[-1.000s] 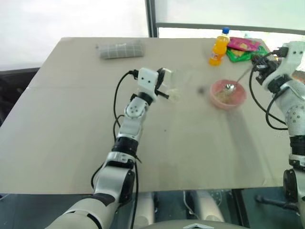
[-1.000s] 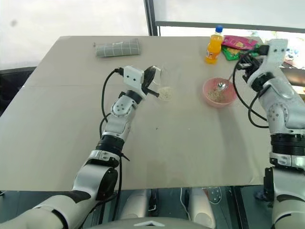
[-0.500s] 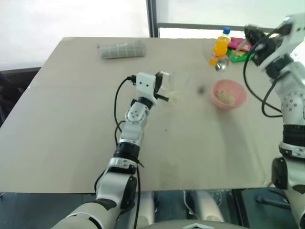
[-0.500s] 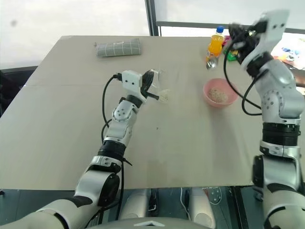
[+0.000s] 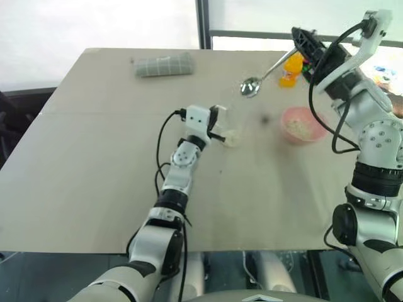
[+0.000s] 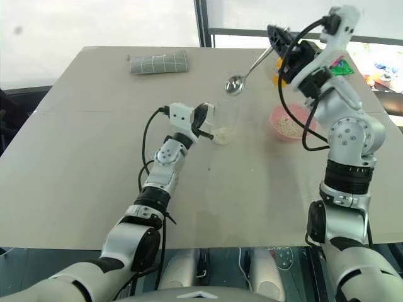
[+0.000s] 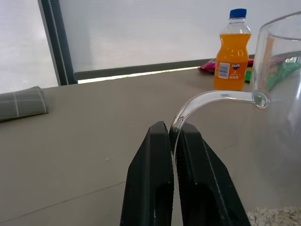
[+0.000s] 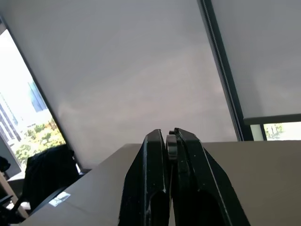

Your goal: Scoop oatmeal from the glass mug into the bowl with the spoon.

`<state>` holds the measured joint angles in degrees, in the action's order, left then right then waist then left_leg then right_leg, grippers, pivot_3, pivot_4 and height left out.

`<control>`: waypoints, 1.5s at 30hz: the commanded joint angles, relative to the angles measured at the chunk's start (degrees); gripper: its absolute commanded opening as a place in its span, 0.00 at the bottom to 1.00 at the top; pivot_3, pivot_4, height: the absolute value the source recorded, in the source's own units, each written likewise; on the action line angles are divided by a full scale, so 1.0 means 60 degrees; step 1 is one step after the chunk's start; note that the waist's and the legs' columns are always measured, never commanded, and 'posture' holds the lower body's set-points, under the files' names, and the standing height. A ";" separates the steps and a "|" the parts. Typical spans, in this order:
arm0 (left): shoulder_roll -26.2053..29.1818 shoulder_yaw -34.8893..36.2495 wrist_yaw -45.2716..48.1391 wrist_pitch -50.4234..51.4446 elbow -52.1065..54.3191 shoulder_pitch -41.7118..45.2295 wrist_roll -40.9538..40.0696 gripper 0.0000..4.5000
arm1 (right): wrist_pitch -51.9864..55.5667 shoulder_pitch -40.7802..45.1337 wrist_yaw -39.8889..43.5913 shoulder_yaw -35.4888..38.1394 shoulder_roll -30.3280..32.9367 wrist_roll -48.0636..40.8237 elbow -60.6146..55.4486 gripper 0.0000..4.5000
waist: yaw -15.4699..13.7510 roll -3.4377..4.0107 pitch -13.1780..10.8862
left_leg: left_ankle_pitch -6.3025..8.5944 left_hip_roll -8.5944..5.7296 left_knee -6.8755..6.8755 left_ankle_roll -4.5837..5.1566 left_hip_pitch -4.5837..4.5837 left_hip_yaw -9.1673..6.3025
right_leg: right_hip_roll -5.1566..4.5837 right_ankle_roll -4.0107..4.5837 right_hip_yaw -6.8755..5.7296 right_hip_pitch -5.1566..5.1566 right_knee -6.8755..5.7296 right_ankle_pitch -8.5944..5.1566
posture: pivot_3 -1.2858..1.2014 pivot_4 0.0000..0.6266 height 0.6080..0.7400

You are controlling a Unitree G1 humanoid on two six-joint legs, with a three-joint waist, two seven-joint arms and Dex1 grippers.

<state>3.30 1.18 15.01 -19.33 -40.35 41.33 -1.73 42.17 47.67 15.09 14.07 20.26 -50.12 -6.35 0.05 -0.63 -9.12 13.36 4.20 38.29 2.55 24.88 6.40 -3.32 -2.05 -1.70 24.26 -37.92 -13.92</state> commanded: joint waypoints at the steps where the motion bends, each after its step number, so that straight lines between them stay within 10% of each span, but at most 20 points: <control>1: -0.0067 -0.0014 0.0009 -0.0478 -0.0027 0.0291 -0.0032 0.01 | -0.0055 -0.0182 0.0272 -0.0347 0.0238 0.0409 -0.0501 0.00 | 0.0005 0.0000 0.0000 | 0.0000 0.0000 0.0000 0.0001 0.0000 -0.0001 | 0.0000 0.0000 0.0000 0.0000 -0.0001 0.0000 | 0.52 0.24 1.00; 8: -0.0058 -0.0061 0.0068 -0.0756 -0.0165 0.0184 -0.0002 0.01 | -0.0453 -0.0411 0.0694 -0.0963 0.0232 0.1380 -0.0391 0.00 | 0.0028 0.0000 0.0000 | -0.0001 0.0000 0.0000 -0.0001 0.0000 -0.0002 | 0.0000 0.0000 -0.0001 0.0000 0.0000 0.0000 | 0.52 0.24 1.00; 15: 0.0031 -0.0092 0.0023 -0.0859 -0.0224 0.0005 0.0075 0.00 | -0.0998 -0.0235 0.0387 -0.0914 -0.0128 0.2123 -0.0091 0.73 | 0.0045 0.0000 0.0000 | -0.0002 0.0000 0.0000 -0.0002 -0.0001 -0.0003 | 0.0001 0.0000 -0.0002 0.0000 -0.0001 0.0000 | 0.52 0.24 1.00; 34: 0.0186 -0.0130 0.0245 -0.1044 0.0086 -0.0527 0.0024 0.00 | -0.1309 -0.0279 0.0491 -0.0748 -0.0309 0.2405 0.0307 0.73 | 0.0087 0.0002 0.0002 | -0.0003 0.0000 0.0000 -0.0006 -0.0005 -0.0002 | 0.0001 0.0000 -0.0002 -0.0001 -0.0003 0.0000 | 0.52 0.24 1.00; 40: 0.0206 -0.0131 0.0268 -0.1017 0.0135 -0.0645 0.0011 0.54 | -0.1323 -0.0316 0.0573 -0.0737 -0.0317 0.2452 0.0379 0.76 | 0.0081 0.0002 0.0002 | -0.0003 0.0000 0.0000 -0.0005 -0.0005 -0.0002 | 0.0001 0.0000 -0.0002 -0.0001 -0.0005 0.0000 | 0.52 0.24 1.00; 45: 0.0258 -0.0157 0.0231 -0.0997 0.0267 -0.0751 0.0067 0.54 | -0.1337 -0.0367 0.0634 -0.0696 -0.0316 0.2487 0.0392 0.76 | 0.0087 0.0002 0.0002 | -0.0002 0.0000 0.0000 -0.0003 -0.0006 -0.0002 | 0.0001 0.0000 -0.0002 -0.0001 -0.0004 0.0000 | 0.52 0.24 1.00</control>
<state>4.65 0.46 16.20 -24.74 -40.88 37.67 -1.28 35.55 45.03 18.46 8.25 18.26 -35.12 -2.88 0.57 -0.62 -9.11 13.35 4.20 38.29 2.53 24.85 6.39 -3.32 -2.05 -1.72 24.25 -37.95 -13.92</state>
